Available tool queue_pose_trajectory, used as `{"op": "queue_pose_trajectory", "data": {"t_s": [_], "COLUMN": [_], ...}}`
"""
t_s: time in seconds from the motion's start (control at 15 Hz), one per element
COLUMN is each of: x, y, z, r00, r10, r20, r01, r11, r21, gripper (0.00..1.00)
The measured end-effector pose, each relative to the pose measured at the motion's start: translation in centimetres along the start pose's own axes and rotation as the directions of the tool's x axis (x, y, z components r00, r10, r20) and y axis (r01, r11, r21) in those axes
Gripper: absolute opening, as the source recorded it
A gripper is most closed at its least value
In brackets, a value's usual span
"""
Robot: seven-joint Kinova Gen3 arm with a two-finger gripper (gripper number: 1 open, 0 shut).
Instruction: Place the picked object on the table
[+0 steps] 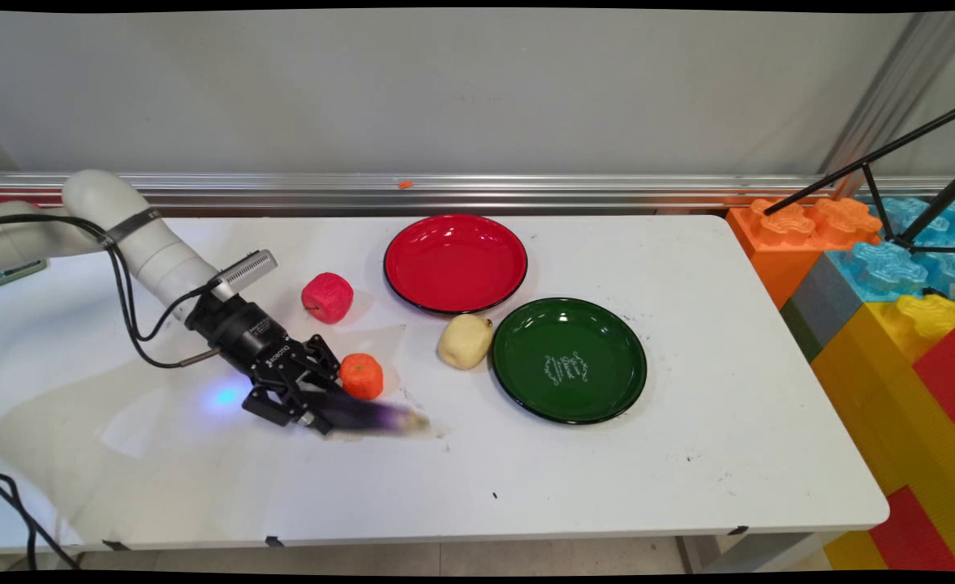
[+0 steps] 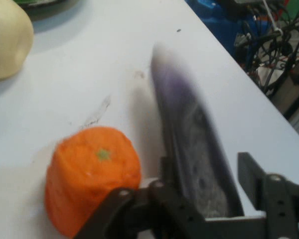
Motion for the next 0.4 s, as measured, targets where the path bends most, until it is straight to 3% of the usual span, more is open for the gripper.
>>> {"op": "queue_pose_trajectory", "data": {"t_s": [0.4], "x": [-0.98], "y": [-0.33], "z": [0.29], "r00": [1.000], "r10": [-0.006], "r20": [0.009], "r01": [0.006], "r11": [1.000], "r21": [0.003], "gripper": [1.00]}}
